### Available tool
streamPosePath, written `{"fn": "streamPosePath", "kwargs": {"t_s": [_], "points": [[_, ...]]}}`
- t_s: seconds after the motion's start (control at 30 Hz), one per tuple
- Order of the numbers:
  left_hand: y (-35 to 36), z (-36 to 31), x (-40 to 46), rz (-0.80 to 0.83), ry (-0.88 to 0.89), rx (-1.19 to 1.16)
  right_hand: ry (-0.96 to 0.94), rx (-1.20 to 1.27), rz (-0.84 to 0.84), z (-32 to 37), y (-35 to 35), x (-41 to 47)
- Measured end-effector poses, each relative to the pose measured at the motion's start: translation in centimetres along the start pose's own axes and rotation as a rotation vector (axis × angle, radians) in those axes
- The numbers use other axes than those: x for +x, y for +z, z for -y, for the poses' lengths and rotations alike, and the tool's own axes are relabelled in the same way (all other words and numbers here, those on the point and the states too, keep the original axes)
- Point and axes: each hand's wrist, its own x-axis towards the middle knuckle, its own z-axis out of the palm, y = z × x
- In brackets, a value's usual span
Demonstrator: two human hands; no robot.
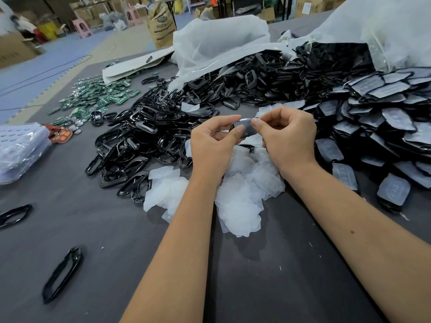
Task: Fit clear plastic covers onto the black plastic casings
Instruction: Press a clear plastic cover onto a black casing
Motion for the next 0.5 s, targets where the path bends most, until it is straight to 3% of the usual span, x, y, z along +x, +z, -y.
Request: {"fn": "streamPosePath", "kwargs": {"t_s": [0.5], "points": [[0.18,0.19,0.13,-0.048,-0.034,-0.049,-0.057,-0.059,0.031,0.28,0.12,-0.32]]}}
